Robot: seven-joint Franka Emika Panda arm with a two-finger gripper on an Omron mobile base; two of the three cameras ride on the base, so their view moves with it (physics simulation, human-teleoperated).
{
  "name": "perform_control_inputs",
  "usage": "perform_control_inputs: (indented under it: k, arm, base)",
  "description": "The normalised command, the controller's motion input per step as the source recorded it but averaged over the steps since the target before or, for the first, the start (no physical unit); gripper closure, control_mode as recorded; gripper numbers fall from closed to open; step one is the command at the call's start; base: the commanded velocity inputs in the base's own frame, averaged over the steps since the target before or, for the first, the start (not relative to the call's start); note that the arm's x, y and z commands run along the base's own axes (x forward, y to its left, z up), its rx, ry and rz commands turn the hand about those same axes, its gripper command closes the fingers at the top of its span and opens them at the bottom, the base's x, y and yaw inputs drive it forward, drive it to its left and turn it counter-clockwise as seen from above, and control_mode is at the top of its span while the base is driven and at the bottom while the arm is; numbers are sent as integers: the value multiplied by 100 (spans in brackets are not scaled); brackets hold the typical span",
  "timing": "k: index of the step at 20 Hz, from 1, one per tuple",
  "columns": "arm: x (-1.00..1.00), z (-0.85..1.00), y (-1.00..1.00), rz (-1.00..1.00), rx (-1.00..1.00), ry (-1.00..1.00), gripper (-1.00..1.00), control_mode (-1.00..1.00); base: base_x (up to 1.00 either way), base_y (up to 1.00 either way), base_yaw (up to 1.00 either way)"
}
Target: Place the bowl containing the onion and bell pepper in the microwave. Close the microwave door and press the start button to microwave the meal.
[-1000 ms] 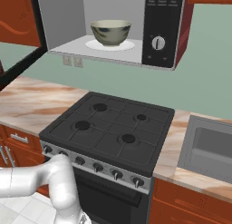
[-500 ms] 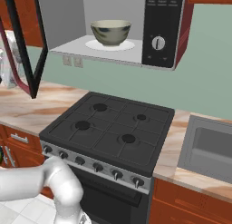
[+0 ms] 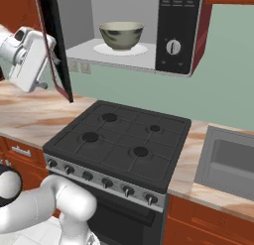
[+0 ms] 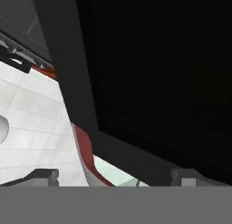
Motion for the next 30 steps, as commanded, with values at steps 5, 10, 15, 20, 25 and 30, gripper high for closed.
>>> perform_control_inputs:
  k: [5,10,15,20,25,30]
  arm:
    - [68,-6,-51,62,13,0,-100,-100]
    - [89,0,-31,59,16,-11,-100,-100]
    - [97,0,-7,48,13,-25,-100,-100]
    - [87,0,0,37,10,-28,-100,-100]
    - [75,0,0,31,8,-33,-100,-100]
    - [58,0,0,22,5,-35,-100,-100]
  base:
    - [0,0,0]
    - [0,0,0]
    - [0,0,0]
    - [0,0,0]
    - [0,0,0]
    - [0,0,0]
